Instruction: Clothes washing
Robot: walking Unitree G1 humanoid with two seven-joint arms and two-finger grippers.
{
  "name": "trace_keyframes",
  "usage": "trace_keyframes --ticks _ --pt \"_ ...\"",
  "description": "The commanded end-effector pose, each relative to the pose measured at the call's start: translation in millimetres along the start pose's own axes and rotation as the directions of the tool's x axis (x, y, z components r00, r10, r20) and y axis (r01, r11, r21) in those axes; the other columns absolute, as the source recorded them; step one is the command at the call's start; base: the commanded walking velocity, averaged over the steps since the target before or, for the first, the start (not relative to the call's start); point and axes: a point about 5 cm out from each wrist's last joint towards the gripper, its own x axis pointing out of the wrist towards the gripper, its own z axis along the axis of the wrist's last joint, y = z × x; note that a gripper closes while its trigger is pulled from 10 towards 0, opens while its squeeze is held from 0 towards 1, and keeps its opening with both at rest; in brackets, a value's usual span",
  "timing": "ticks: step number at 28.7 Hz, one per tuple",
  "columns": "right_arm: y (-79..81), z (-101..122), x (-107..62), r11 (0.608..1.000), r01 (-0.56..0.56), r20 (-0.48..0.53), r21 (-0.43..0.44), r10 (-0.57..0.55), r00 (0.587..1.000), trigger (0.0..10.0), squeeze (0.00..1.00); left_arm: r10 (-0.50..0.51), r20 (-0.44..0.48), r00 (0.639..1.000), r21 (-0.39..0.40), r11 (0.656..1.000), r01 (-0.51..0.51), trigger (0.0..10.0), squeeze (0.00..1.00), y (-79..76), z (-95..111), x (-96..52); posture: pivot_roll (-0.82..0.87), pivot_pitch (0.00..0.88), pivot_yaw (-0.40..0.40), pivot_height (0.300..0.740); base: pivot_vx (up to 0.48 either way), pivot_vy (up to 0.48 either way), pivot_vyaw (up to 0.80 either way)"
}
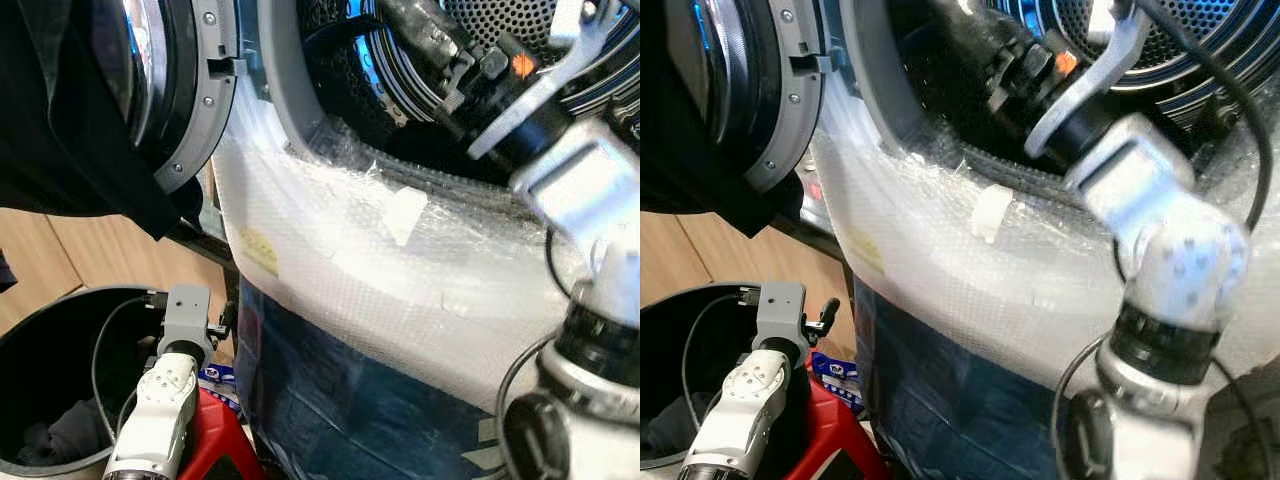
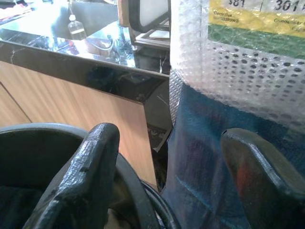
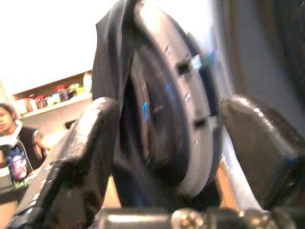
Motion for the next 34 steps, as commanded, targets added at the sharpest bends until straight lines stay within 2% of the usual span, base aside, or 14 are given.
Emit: trace_keyframes --ticks 1,6,14,18,19,21,23,25,27,28,29,30,31,34 --pt "16.3 -2 -5.6 0.996 -0.089 0.006 0.002 0.089 0.996 10.0 0.00 -0.022 0.009 1.000 -0.010 1.000 0.022 10.0 0.00 -4.2 3 2.8 -0.03 0.000 -0.041 0.740 0.000 0.000 0.00" --pt "34.0 -33 -30.8 0.983 -0.157 -0.060 0.098 0.164 0.985 10.0 0.00 -0.026 0.009 1.000 -0.008 1.000 0.026 10.0 0.00 -4.8 3 3.2 -0.04 0.000 -0.044 0.740 0.000 0.000 0.00" --pt "31.8 -100 -91.4 0.975 -0.059 -0.320 0.212 0.127 0.939 10.0 0.00 -0.017 0.021 1.000 -0.013 1.000 0.017 10.0 0.00 -5.1 5 1.9 -0.03 0.000 -0.056 0.740 0.000 0.000 0.00" --pt "19.2 -174 -156.0 0.981 0.050 -0.668 0.187 0.090 0.739 10.0 0.00 0.020 0.096 0.995 -0.019 1.000 -0.018 10.0 0.00 4.4 18 -1.9 -0.01 0.000 -0.048 0.740 0.000 0.000 0.00" --pt "19.2 -174 -156.0 0.981 0.050 -0.668 0.187 0.090 0.739 10.0 0.00 0.020 0.096 0.995 -0.019 1.000 -0.018 10.0 0.00 4.4 18 -1.9 -0.01 0.000 -0.048 0.740 0.000 0.000 0.00" --pt "13.9 -193 -176.2 0.980 0.084 -0.740 0.178 0.077 0.668 10.0 0.00 0.030 0.116 0.993 -0.017 0.999 -0.028 10.0 0.00 8.3 22 -4.0 0.00 0.000 -0.040 0.740 0.000 0.000 0.00" --pt "0.4 -226 -209.4 0.985 0.156 -0.867 0.076 -0.013 0.498 10.0 0.00 0.048 0.115 0.992 -0.008 0.999 -0.047 10.0 0.00 14.7 23 -9.1 0.01 0.000 -0.038 0.740 0.000 0.000 0.00" --pt "-15.4 -254 -248.1 0.982 0.149 -0.949 -0.114 -0.153 0.277 10.0 0.00 0.071 0.116 0.991 -0.006 0.997 -0.071 10.0 0.00 21.4 24 -16.7 0.02 0.009 -0.037 0.740 0.000 0.000 0.00" --pt "-20.5 -262 -262.6 0.971 0.192 -0.960 -0.142 -0.183 0.214 10.0 0.00 0.082 0.118 0.990 -0.003 0.997 -0.083 10.0 0.00 24.4 24 -20.8 0.03 0.009 -0.034 0.740 0.000 0.000 0.00" --pt "-34.5 -275 -280.1 0.931 0.255 -0.947 -0.260 -0.298 0.121 10.0 0.00 0.099 0.117 0.988 -0.014 0.995 -0.099 10.0 0.00 27.9 25 -27.4 0.04 0.015 -0.033 0.740 0.000 0.000 0.00" --pt "-38.2 -279 -284.7 0.917 0.270 -0.939 -0.295 -0.330 0.096 10.0 0.00 0.105 0.117 0.988 -0.018 0.994 -0.104 10.0 0.00 29.0 25 -29.8 0.04 0.015 -0.033 0.740 0.000 0.000 0.00" --pt "-41.8 -291 -295.8 0.880 0.327 -0.928 -0.346 -0.373 0.022 10.0 0.00 0.102 0.109 0.989 -0.024 0.995 -0.100 10.0 0.00 29.9 28 -36.5 0.06 0.007 -0.028 0.740 0.000 0.000 0.00" --pt "-41.8 -291 -295.8 0.880 0.327 -0.928 -0.346 -0.373 0.022 10.0 0.00 0.102 0.109 0.989 -0.024 0.995 -0.100 10.0 0.00 29.9 28 -36.5 0.06 0.007 -0.028 0.740 0.000 0.000 0.00" --pt "-41.0 -309 -317.5 0.871 0.232 -0.900 -0.434 -0.405 -0.162 10.0 0.00 0.072 0.095 0.993 -0.018 0.997 -0.070 10.0 0.00 29.5 32 -44.5 0.08 0.002 -0.018 0.740 0.000 0.000 0.00"
